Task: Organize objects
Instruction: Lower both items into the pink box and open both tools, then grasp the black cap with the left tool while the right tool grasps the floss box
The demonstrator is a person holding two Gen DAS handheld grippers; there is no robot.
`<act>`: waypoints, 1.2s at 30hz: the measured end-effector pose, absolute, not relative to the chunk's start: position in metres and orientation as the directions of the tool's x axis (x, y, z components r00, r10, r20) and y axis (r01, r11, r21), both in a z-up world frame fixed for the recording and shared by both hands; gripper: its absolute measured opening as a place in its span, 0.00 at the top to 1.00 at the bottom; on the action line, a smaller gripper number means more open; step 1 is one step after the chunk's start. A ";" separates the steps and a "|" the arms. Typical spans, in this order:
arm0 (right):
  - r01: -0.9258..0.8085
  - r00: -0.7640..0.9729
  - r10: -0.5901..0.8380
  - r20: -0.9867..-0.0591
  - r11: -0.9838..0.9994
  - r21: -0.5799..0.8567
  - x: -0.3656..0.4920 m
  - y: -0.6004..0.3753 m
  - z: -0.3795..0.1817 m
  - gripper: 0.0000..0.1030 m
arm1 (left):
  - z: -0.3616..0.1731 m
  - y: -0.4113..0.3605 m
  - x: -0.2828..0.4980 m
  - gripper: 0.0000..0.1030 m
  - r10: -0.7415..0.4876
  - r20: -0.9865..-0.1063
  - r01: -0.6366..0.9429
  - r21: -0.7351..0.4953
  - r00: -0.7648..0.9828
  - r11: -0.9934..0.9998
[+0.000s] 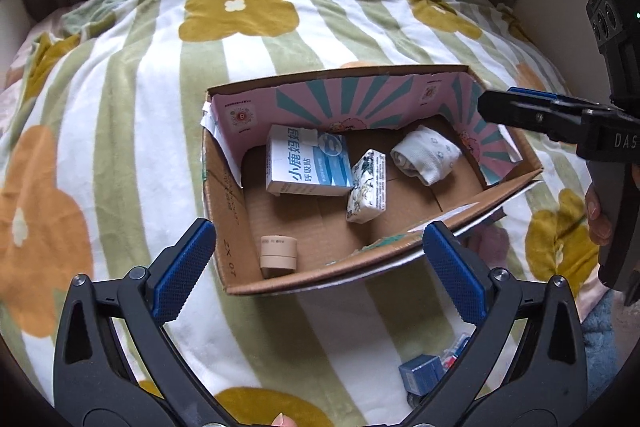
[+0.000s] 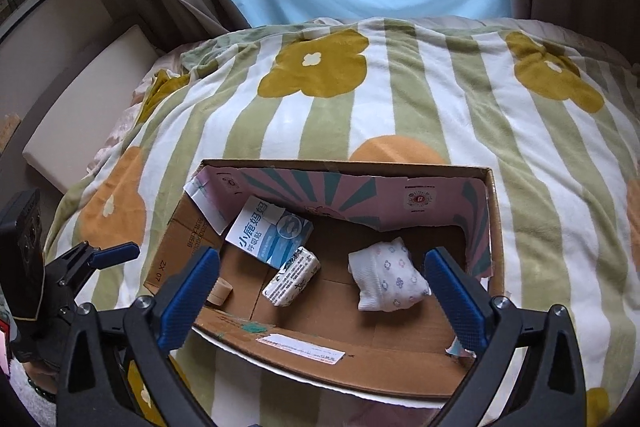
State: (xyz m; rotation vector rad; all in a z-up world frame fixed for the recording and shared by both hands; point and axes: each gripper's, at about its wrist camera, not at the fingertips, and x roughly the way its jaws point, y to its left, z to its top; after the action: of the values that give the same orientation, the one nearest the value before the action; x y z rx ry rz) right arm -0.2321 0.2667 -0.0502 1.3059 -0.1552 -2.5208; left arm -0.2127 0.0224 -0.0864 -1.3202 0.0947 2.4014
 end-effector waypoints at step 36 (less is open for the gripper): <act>0.580 -0.540 -0.302 -0.785 -0.810 -0.087 -0.021 0.279 -0.086 0.01 | -0.130 0.067 -0.050 0.00 0.355 -0.872 -0.652 -0.056 -0.337 -0.756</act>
State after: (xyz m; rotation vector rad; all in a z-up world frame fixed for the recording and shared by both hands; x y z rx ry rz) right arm -0.0206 0.2788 -0.0864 1.0999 0.4646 -2.3357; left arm -0.0502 0.0670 -0.1301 -1.2730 0.4050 2.1173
